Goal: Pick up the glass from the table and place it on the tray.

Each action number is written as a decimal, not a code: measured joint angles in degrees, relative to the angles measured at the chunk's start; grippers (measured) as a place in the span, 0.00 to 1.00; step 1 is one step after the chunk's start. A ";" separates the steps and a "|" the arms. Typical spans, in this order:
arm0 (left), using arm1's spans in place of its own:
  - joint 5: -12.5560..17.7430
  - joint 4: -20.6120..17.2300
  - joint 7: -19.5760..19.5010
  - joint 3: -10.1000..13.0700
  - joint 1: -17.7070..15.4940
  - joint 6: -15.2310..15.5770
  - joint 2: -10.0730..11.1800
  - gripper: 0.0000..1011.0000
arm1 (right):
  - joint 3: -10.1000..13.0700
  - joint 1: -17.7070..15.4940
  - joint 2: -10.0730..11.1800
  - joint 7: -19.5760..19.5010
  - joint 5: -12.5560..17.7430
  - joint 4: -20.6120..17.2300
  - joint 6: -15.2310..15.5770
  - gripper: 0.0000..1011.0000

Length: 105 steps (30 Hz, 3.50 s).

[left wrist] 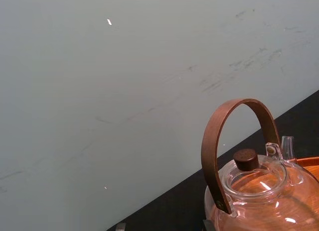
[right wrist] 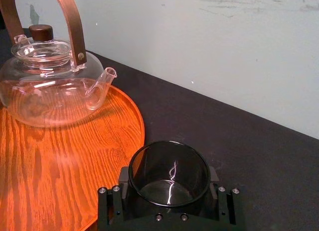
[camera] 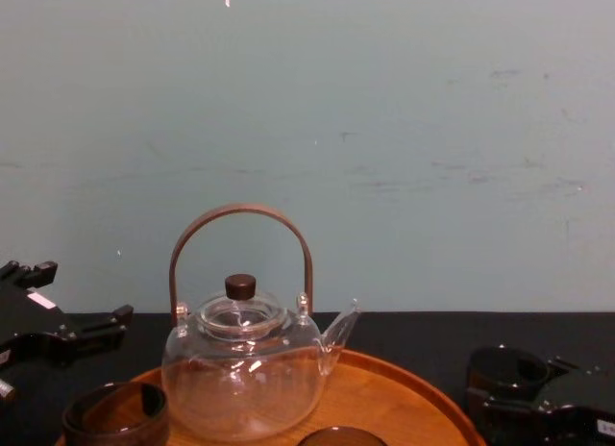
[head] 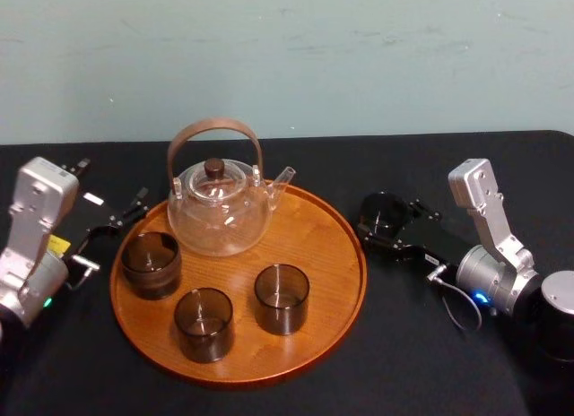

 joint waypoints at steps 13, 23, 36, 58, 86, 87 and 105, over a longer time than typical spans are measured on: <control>0.00 0.00 0.00 0.00 0.00 0.00 0.00 0.99 | 0.00 0.00 0.00 0.00 0.00 0.00 -0.01 0.90; 0.00 0.00 0.00 0.00 0.00 0.00 0.00 0.99 | 0.00 0.00 0.00 0.00 0.00 0.00 -0.01 0.90; 0.00 0.00 0.00 0.00 0.00 0.00 0.00 0.99 | 0.00 0.00 0.00 0.00 -0.01 0.00 0.00 0.90; 0.00 0.00 0.00 0.00 0.00 0.00 0.00 0.99 | 0.39 1.60 -0.17 1.56 1.69 -1.12 1.68 0.90; 0.00 0.00 0.00 0.00 0.00 0.00 0.00 0.99 | -6.23 7.68 -3.76 7.05 1.88 4.07 -0.53 0.90; 0.00 0.00 0.00 0.00 0.00 0.00 0.00 0.99 | -6.35 8.01 -3.98 7.25 1.92 4.73 -0.79 0.90; 0.00 0.00 0.00 0.00 0.00 0.00 0.00 0.99 | -8.50 10.85 -6.90 8.78 1.18 11.78 -1.81 0.90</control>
